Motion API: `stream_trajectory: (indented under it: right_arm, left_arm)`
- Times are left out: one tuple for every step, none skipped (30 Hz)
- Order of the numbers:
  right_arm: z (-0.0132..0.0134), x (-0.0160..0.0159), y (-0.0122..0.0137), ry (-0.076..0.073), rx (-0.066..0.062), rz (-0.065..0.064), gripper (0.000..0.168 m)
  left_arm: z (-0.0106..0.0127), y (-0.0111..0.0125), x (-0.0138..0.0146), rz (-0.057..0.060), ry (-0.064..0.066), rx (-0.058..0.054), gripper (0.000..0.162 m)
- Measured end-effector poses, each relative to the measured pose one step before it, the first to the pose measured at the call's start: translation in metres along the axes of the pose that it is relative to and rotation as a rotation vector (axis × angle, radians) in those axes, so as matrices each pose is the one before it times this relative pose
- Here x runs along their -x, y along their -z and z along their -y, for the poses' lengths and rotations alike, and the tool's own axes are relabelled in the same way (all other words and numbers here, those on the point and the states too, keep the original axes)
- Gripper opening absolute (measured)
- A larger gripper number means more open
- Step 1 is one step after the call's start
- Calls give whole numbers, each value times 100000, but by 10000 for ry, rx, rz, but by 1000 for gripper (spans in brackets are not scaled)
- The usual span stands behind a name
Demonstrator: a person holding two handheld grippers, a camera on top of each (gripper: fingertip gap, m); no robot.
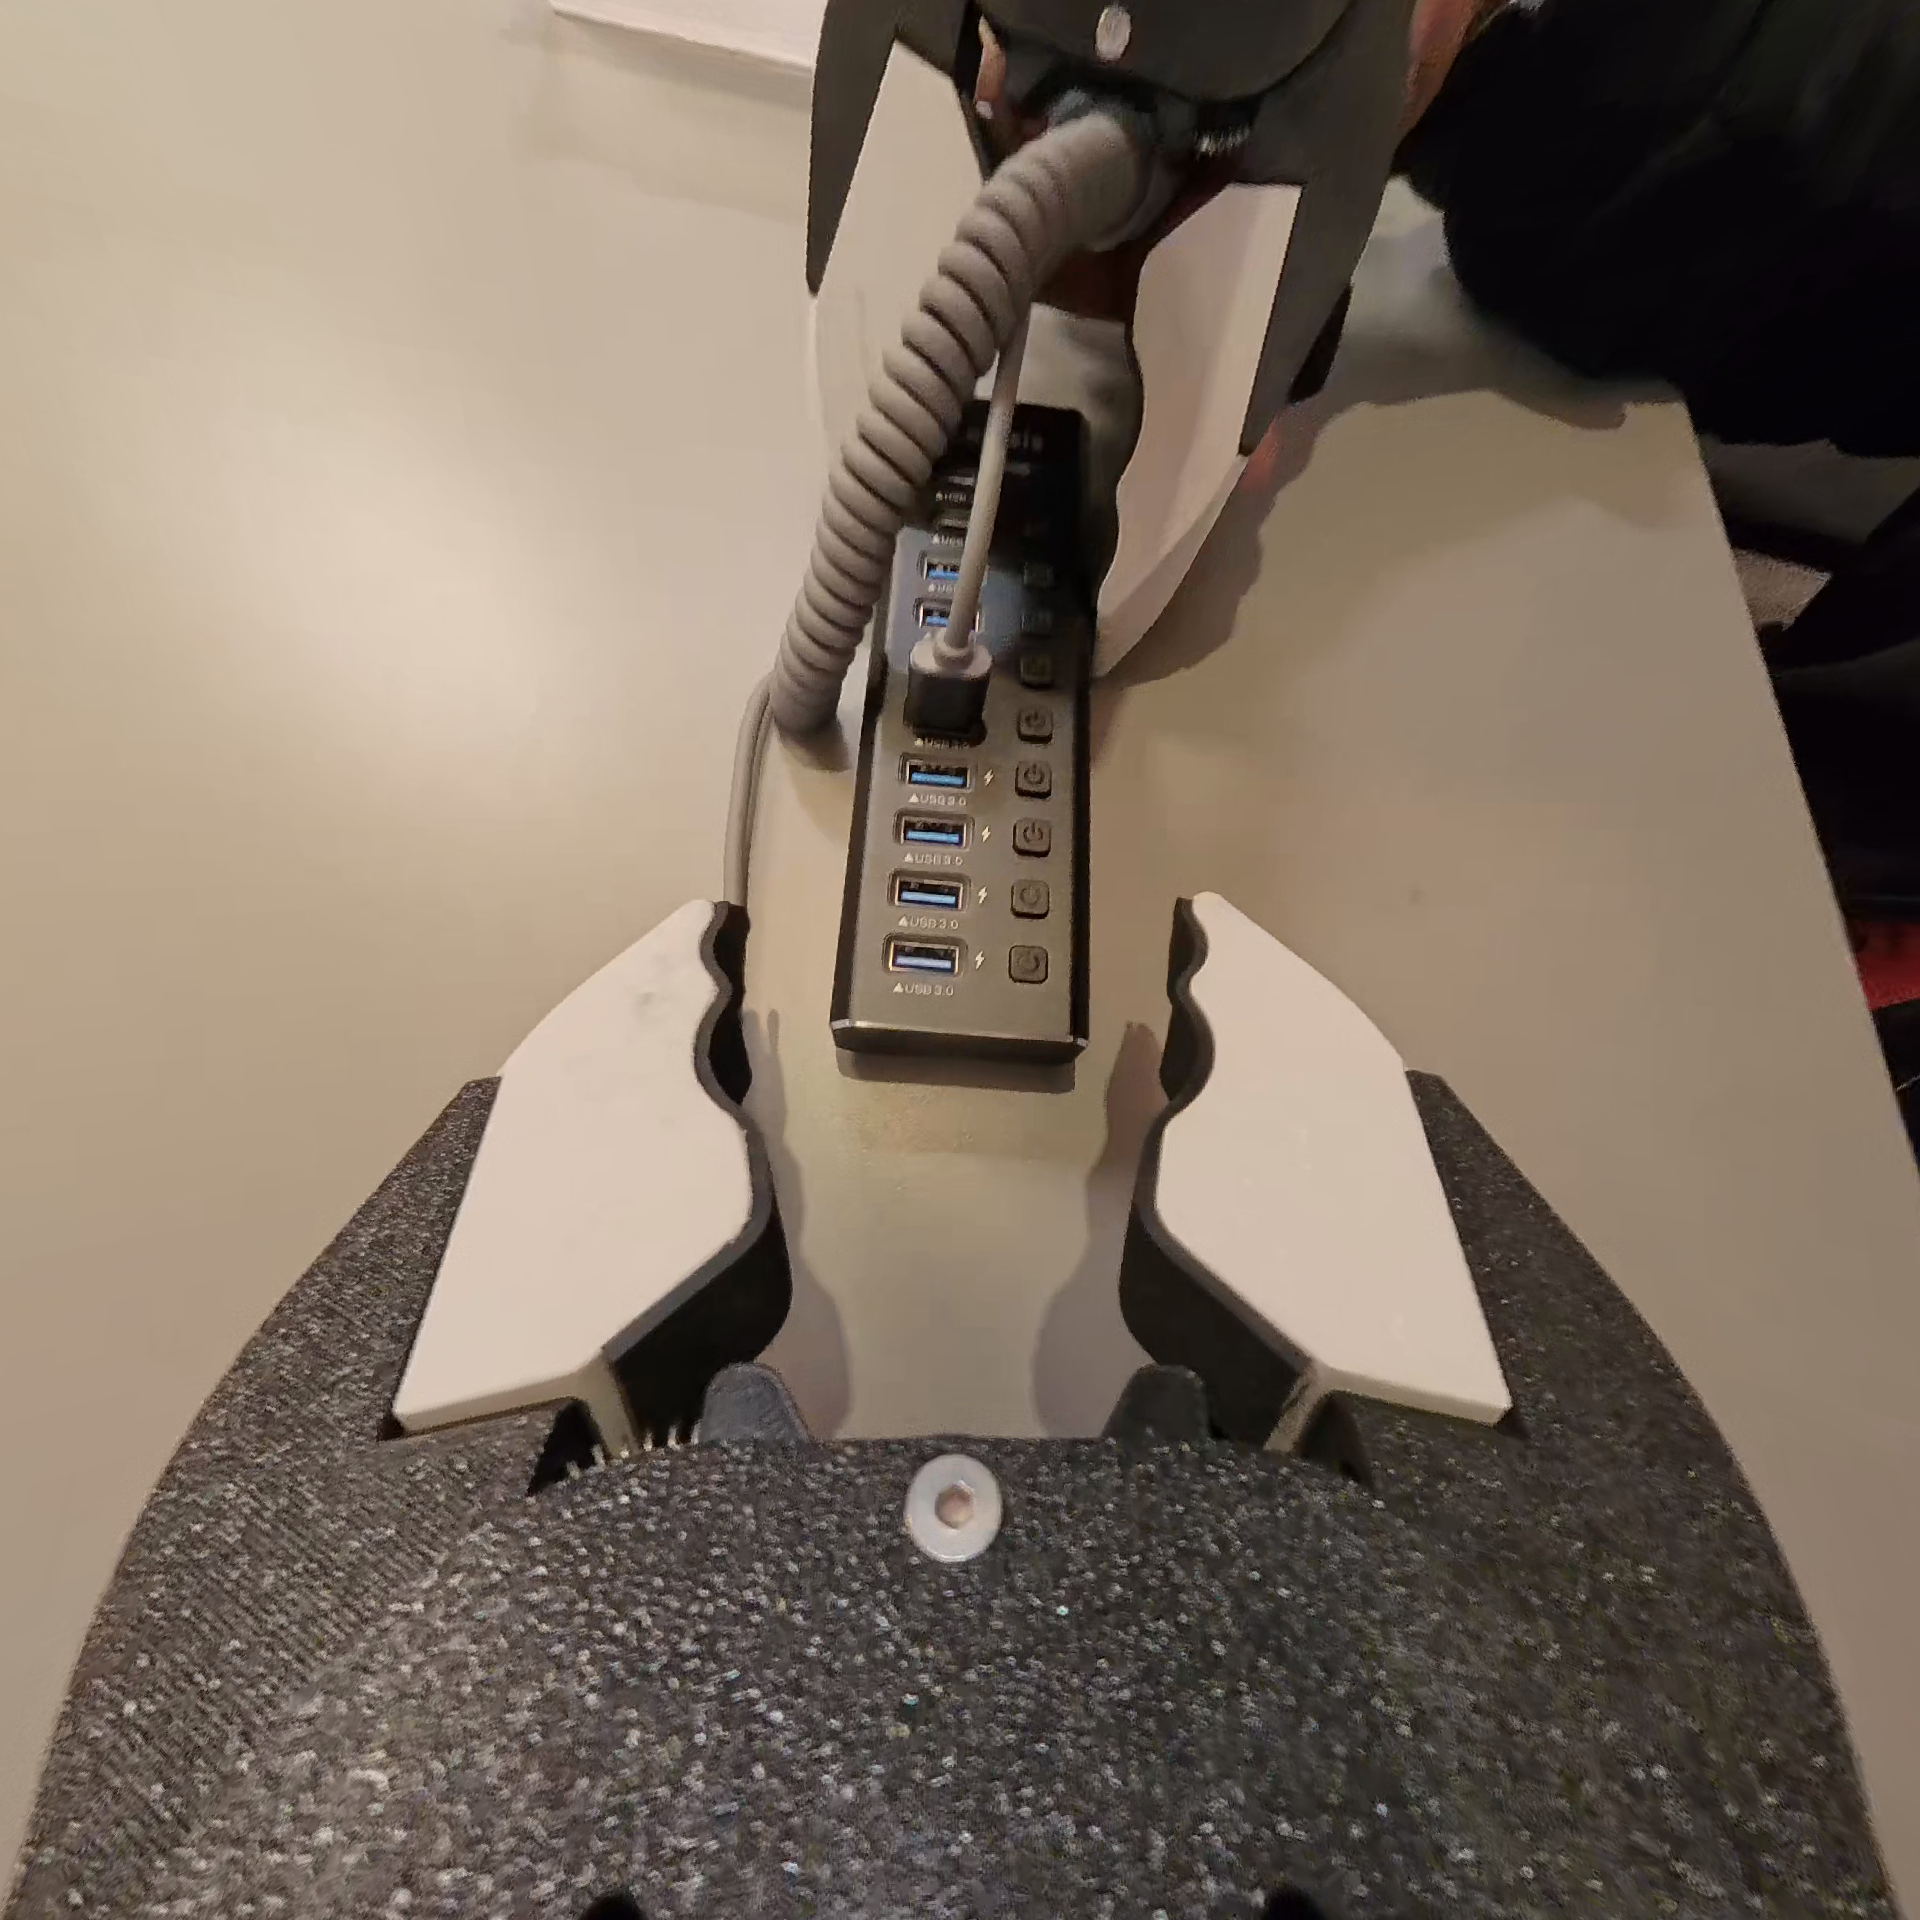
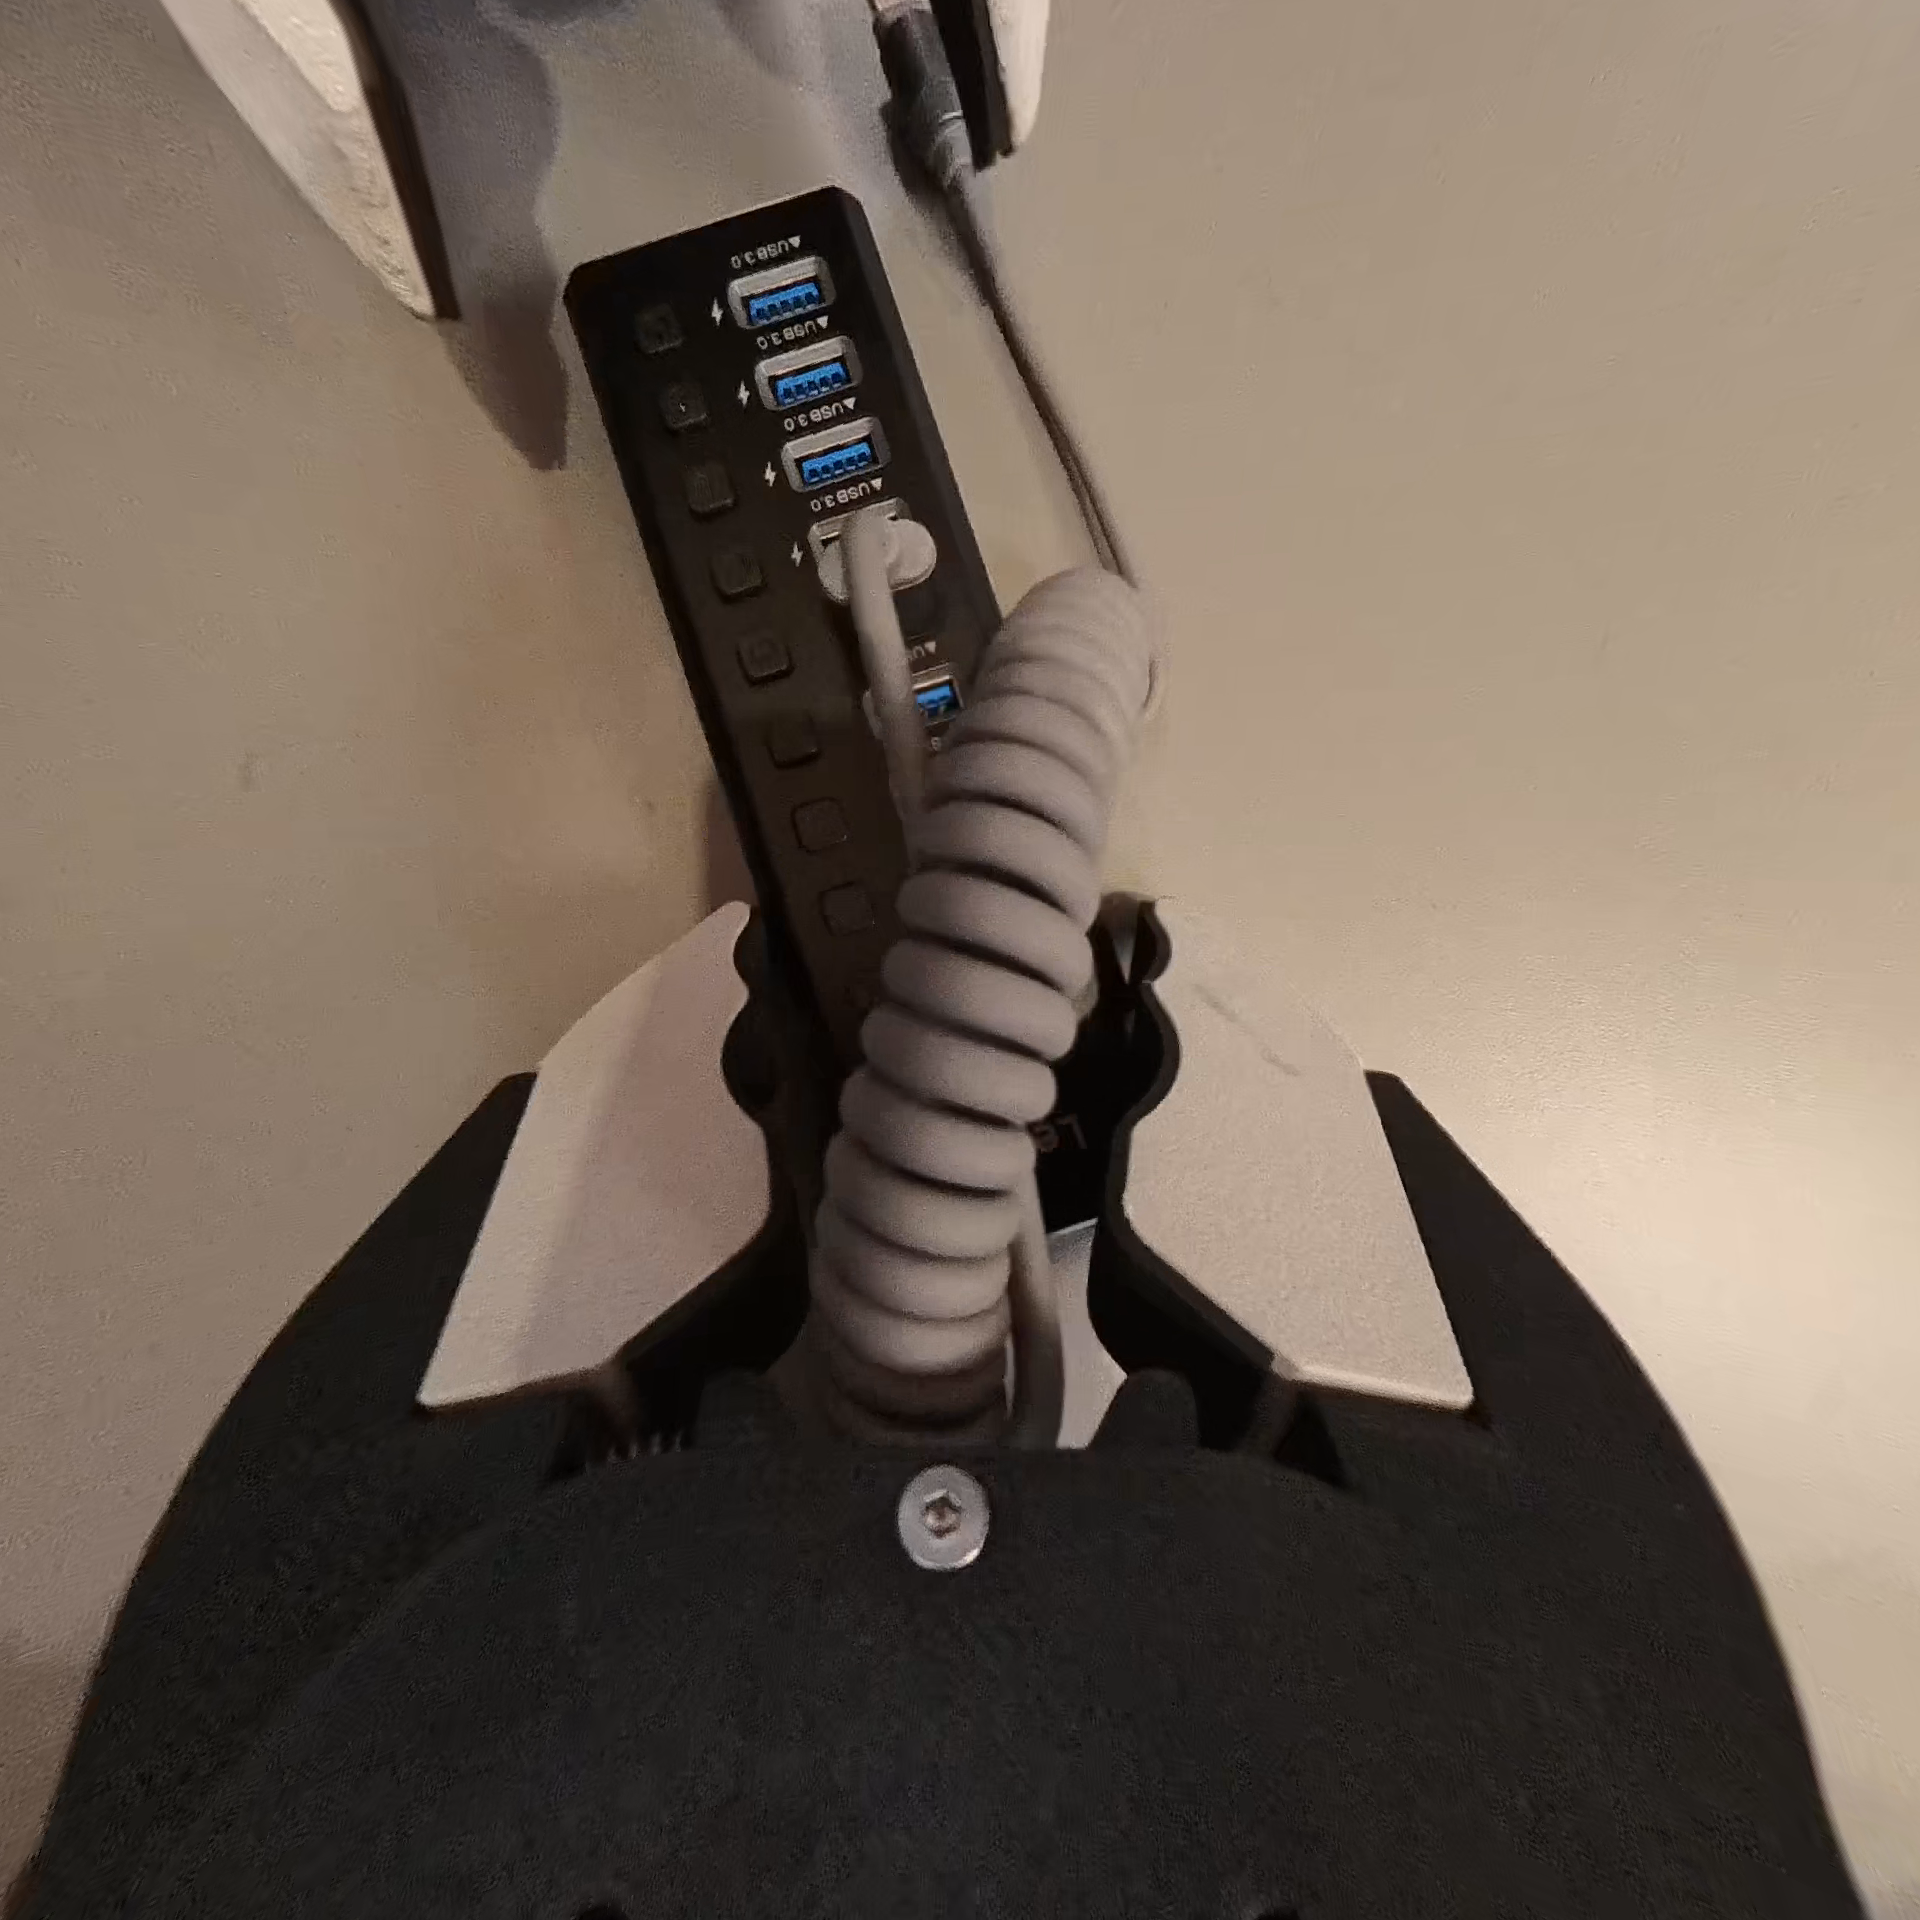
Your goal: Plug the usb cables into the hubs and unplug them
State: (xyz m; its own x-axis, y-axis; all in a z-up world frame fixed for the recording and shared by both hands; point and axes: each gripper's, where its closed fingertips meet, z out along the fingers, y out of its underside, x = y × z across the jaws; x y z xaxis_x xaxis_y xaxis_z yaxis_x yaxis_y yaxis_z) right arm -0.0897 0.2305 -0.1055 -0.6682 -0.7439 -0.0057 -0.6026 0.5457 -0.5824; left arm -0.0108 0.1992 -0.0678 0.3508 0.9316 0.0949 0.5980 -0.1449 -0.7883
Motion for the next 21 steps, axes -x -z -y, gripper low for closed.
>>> stream_trajectory:
  right_arm:
    - [6, -6, 0, -69, -13, 60, 65]
    - [54, -2, 20, -150, -19, 79, 65]
    - [184, 42, 15, -319, -114, 150, 64]
    - [325, 218, 16, -484, -201, 318, 62]
    - [233, 152, 5, -359, -148, 247, 62]
    - [64, 47, 54, -203, -77, 117, 63]
    - [36, 71, 145, -228, -79, 105, 62]
    - [160, 185, 303, -256, -177, 182, 60]
    - [653, 369, 603, -281, -546, 255, 56]
    - [1001, 723, 884, -319, -793, 446, 56]
    - [985, 635, 983, -360, -788, 333, 59]
    - [960, 314, 1009, -358, -779, 46, 65]
    - [1145, 328, 1019, -389, -901, 14, 71]
    - [1529, 503, 987, -554, -1139, 158, 74]
    - [1793, 820, 780, -616, -1296, 373, 79]
    - [1833, 1114, 457, -544, -1347, 528, 82]
    - [1882, 1135, 146, -512, -1485, 505, 85]
    - [1744, 841, -54, -551, -1563, 326, 87]
    - [1408, 653, -135, -602, -1470, 284, 85]
    - [1112, 463, -115, -632, -1391, 246, 84]
    - [845, 432, -67, -576, -1236, 289, 84]
  left_arm:
    - [354, 96, -50, -47, 57, -218, 78]
    - [426, 108, -30, -48, 81, -260, 78]
    - [457, 133, -25, -56, 106, -288, 78]
    - [560, 138, 35, -23, 130, -351, 78]
    - [681, 178, 64, -12, 159, -437, 79]
    - [870, 216, 160, 30, 235, -554, 80]
    - [1113, 259, 195, 35, 343, -722, 82]
    - [1298, 284, 96, -63, 457, -867, 83]
    - [1378, 320, -48, -157, 542, -923, 83]
    - [1385, 312, -51, -124, 582, -933, 83]
    - [1404, 286, -17, -60, 645, -964, 84]
    - [1359, 225, -157, -66, 698, -990, 85]
    - [1144, 145, -381, -146, 739, -976, 87]
    - [790, 18, -614, -249, 781, -920, 88]
    - [400, -128, -822, -370, 759, -893, 88]
    - [-62, -302, -738, -336, 708, -800, 88]
    - [-556, -467, -663, -353, 610, -655, 88]
    - [-919, -583, -559, -334, 511, -561, 87]
    - [-1194, -626, -546, -343, 356, -404, 87]
    - [-1321, -600, -481, -284, 176, -250, 88]
    - [-1285, -520, -340, -145, -92, -122, 88]
